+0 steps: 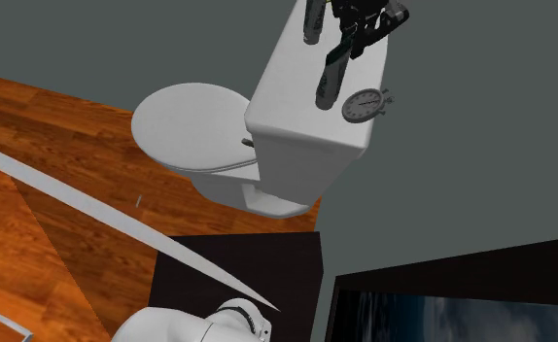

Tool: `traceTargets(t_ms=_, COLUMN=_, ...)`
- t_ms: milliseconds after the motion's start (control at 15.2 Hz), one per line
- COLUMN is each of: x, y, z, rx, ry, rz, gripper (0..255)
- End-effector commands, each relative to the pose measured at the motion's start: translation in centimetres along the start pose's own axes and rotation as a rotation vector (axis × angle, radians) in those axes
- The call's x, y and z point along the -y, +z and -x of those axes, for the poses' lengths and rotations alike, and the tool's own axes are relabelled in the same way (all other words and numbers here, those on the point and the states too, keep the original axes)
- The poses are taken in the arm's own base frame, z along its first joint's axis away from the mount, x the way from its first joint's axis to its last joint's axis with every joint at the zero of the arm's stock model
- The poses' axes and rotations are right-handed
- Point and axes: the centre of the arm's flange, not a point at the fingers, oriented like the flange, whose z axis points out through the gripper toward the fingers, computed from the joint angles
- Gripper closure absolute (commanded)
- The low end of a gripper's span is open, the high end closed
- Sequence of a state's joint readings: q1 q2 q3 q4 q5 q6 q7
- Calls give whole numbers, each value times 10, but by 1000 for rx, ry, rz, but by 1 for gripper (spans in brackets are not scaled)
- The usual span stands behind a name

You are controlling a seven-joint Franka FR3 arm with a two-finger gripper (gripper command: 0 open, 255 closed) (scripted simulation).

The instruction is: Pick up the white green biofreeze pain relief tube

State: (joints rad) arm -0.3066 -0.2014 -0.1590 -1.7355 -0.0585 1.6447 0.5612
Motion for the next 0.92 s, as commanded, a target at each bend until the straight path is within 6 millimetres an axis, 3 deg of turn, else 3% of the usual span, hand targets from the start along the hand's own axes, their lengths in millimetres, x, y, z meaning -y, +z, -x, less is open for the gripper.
traceTargets(t_ms=0, x=0, y=1, z=0, rx=1, ry=0, rz=1, gripper=255)
traceTargets(t_ms=330, x=1, y=0, z=0, rx=1, ry=0, rz=1, gripper=255)
traceTargets(t_ms=858, x=3, y=-42, z=-4, rx=1, ry=0, rz=1, gripper=255)
